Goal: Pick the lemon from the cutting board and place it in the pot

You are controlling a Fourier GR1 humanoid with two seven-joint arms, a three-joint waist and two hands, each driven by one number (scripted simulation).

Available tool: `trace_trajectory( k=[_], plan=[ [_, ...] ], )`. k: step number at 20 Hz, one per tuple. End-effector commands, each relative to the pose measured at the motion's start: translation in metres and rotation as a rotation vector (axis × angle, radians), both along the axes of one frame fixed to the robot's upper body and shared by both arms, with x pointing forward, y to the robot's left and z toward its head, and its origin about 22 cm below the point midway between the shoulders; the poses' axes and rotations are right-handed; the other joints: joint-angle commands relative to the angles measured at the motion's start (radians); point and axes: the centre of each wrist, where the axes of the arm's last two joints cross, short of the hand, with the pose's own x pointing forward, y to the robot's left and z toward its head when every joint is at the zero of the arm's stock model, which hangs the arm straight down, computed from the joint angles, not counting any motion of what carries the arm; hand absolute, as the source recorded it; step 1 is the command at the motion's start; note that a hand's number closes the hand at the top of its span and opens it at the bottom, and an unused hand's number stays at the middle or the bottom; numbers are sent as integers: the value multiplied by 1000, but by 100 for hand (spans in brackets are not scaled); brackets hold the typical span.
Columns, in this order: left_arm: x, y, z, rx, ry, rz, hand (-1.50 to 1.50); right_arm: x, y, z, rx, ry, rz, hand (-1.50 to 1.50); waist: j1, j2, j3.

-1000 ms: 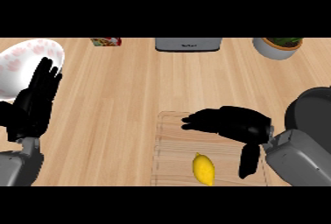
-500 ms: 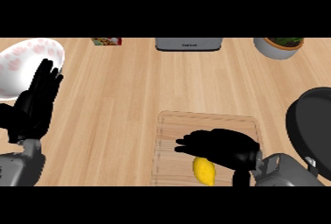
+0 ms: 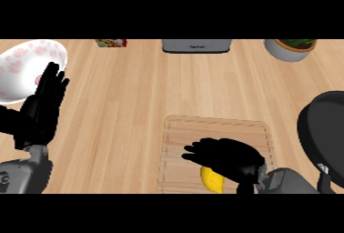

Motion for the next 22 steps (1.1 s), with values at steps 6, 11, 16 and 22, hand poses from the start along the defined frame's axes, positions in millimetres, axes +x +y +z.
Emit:
trace_trajectory(
  k=[6,11,16,22],
  plan=[
    [-12,4,17,-11,-8,-14,0,-3,15,-41,-6,-10,-3,-150,5,-1,0],
    [-18,1,5,-1,-3,2,0,14,17,-63,-38,-27,-25,-150,9,0,0],
    [-4,6,-1,17,9,18,0,15,18,-69,-56,-4,-47,-150,3,0,0],
    [-8,-5,3,0,-14,-9,0,7,1,-67,-53,-73,147,150,1,0,0]
  ],
)
